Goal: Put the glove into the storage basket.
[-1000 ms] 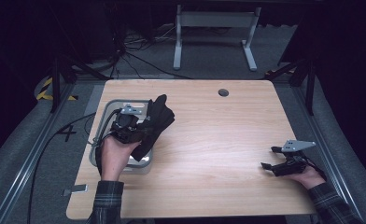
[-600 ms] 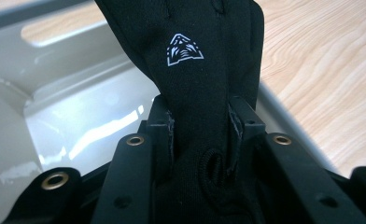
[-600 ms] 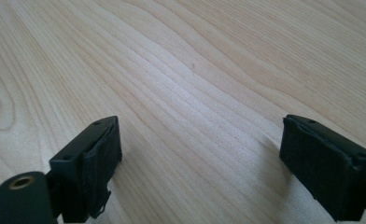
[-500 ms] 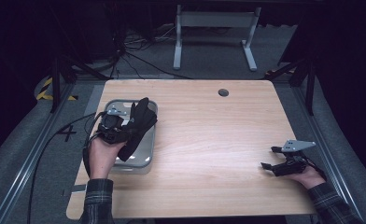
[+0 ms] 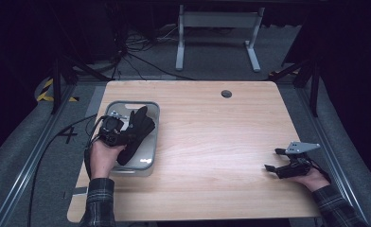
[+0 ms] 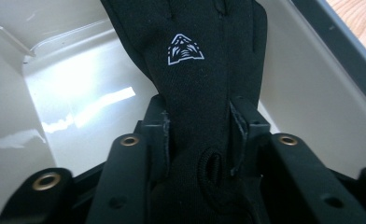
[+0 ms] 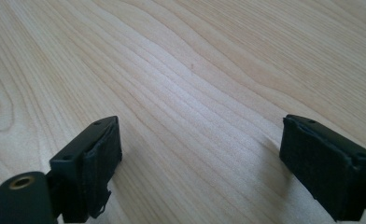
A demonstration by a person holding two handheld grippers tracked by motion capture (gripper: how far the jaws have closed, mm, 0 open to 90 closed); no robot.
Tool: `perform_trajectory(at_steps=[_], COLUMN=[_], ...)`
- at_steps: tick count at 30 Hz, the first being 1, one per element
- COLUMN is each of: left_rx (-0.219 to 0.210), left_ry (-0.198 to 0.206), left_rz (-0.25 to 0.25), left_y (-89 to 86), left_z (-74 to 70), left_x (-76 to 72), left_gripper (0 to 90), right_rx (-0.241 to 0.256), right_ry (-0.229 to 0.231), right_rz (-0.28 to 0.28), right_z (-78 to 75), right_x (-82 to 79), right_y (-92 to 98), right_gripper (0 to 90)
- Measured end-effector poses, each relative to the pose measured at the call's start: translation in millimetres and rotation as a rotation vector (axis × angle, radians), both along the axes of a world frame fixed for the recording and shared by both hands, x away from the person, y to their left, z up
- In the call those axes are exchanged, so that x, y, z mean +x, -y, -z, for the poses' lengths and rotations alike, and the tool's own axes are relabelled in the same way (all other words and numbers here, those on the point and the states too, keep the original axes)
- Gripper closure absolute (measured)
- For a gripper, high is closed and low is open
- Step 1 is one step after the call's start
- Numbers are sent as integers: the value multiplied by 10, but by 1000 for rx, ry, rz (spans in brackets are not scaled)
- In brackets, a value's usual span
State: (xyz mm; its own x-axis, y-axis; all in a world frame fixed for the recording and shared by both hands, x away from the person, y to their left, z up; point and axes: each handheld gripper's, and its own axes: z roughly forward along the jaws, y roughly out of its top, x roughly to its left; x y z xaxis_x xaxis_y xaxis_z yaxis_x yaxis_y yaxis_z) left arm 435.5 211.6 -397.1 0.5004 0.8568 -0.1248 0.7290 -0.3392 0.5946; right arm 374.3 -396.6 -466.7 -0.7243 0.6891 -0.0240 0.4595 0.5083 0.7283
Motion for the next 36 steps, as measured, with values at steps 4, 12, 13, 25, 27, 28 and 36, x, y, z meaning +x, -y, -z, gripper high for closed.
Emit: perform_trajectory(at_steps=[4, 12, 13, 25, 27, 28, 36], left_rx=[-2, -16, -27, -97, -110, -122, -148], left_ry=[-5, 32, 44, 104, 109, 115, 125], left_rz=[-29, -49, -41, 56, 76, 86, 159], left_y=[-20, -25, -11, 368, 442, 480, 857], left_z=[18, -13, -40, -250, -268, -273, -294], left_x=[28, 13, -1, -103, -121, -132, -227], left_gripper=[452, 272, 257, 210, 204, 203, 178], right_rx=[0, 0, 0, 0, 0, -1, -1], right_ry=[1, 0, 0, 0, 0, 0, 0], right_rz=[1, 0, 0, 0, 1, 0, 1], right_z=[1, 0, 0, 0, 0, 0, 0], right_x=[0, 0, 0, 0, -1, 0, 0], right_y=[0, 0, 0, 0, 0, 0, 0], right_gripper=[133, 133, 132, 133, 133, 133, 133])
